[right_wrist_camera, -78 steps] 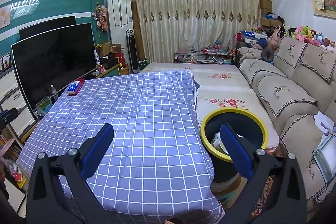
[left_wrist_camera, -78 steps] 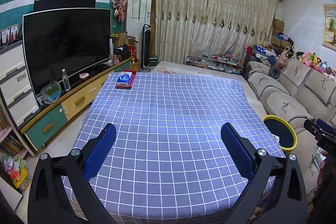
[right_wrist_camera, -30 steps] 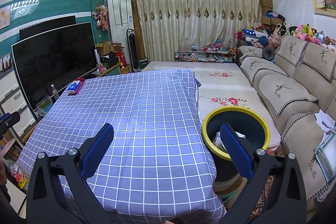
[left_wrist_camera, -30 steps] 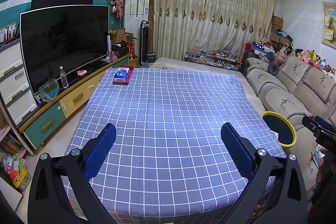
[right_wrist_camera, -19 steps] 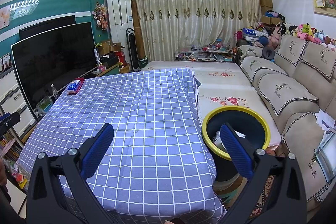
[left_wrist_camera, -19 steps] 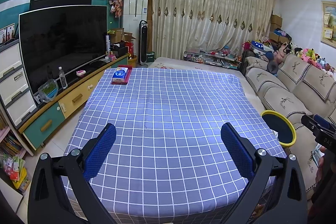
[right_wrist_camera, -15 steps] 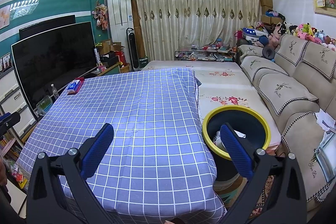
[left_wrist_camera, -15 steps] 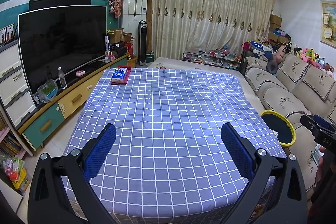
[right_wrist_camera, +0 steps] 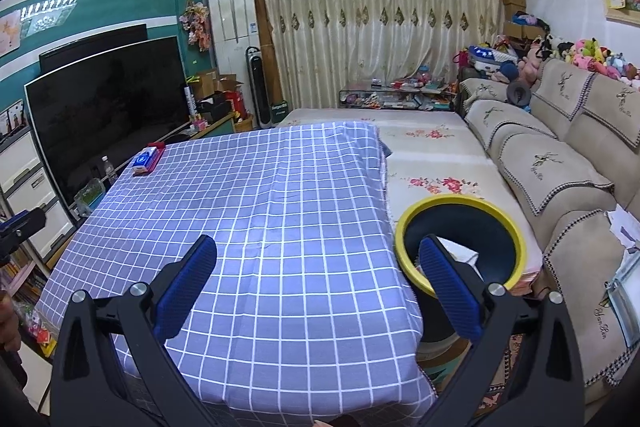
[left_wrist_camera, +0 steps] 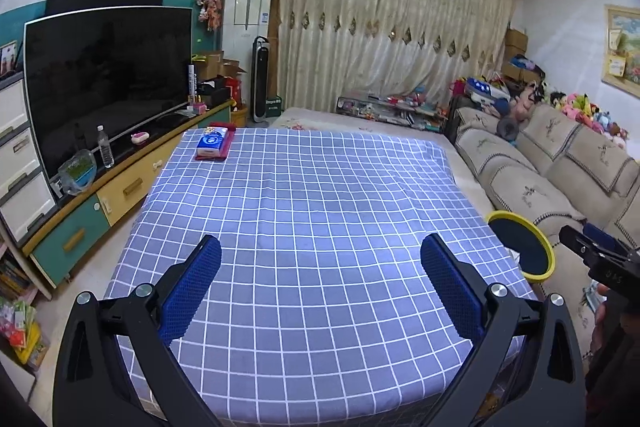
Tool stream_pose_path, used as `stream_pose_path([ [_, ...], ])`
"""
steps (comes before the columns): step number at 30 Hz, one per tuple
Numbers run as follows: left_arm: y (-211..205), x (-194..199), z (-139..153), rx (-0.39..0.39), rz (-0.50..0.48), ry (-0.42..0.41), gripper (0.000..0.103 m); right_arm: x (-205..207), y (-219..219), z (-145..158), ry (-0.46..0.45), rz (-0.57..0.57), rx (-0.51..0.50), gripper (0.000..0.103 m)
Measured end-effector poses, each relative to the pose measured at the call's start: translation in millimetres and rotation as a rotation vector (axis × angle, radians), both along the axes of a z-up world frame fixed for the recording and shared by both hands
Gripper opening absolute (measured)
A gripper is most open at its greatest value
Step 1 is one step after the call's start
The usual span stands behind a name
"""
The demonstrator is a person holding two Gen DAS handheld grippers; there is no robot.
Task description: Collect trash
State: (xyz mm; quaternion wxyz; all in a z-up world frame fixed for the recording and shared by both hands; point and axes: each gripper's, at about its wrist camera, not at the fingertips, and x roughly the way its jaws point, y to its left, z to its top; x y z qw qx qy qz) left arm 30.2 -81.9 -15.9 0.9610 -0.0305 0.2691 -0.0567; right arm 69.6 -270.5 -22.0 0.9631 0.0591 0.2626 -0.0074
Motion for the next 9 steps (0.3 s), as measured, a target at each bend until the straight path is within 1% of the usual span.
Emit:
stream_pose_path([
  [3,-2,22,-4,0.038,0.014,0.024,0.098,17,2,0,0.006,0.029,0.011,0.097],
  [5,1,48,-11,0.06,0.02,0.057,0.098,43,5,-1,0.031,0.066,0.022,0.097],
  [6,2,68,-18,0.093,0.033,0.081,0.098,55,6,-2,0.044,0.082,0.033,0.097],
  [7,6,89,-25,0.119,0.047,0.102,0.098,76,7,-5,0.072,0.098,0.049,0.097],
  [8,10,104,-31,0.127,0.055,0.116,0.098,98,10,-9,0.098,0.097,0.045,0.097],
  [9,18,133,-43,0.131,0.069,0.147,0.098,115,13,-12,0.114,0.098,0.038,0.097],
])
